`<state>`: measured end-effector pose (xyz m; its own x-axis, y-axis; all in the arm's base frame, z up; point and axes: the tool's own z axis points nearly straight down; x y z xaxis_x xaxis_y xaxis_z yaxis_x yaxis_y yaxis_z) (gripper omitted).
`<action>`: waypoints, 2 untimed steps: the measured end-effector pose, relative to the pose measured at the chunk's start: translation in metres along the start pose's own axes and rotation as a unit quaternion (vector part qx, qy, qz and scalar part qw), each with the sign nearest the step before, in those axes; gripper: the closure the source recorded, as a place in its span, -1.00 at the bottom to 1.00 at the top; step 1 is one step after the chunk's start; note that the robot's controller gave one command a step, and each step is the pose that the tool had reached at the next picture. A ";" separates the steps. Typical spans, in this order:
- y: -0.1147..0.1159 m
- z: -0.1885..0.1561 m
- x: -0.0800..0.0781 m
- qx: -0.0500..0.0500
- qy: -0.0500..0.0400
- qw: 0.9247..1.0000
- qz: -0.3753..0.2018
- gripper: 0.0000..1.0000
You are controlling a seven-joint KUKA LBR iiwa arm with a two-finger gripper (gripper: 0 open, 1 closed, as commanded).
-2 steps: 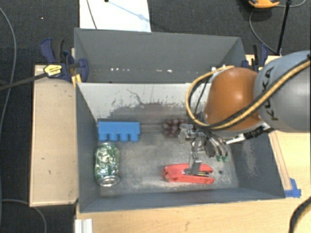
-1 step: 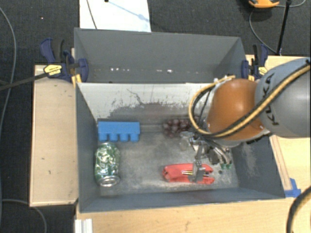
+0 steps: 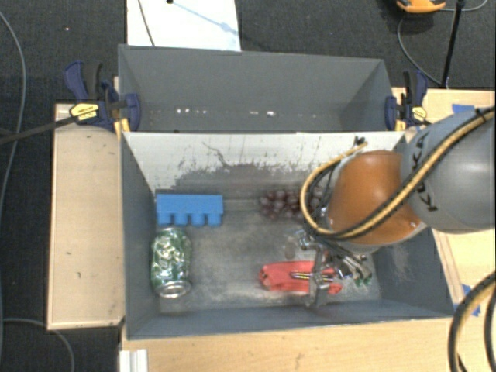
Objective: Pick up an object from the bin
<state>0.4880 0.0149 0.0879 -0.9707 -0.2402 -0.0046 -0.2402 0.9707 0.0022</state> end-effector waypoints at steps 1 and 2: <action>0.003 0.018 0.000 0.002 0.000 0.999 -0.045 1.00; 0.003 0.018 0.000 0.001 0.000 0.999 -0.044 1.00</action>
Offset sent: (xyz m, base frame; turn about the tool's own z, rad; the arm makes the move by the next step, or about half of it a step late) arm 0.0000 0.0000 0.0000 0.0000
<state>0.4877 0.0183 0.0704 -0.9456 -0.3254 -0.0037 -0.3254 0.9456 -0.0011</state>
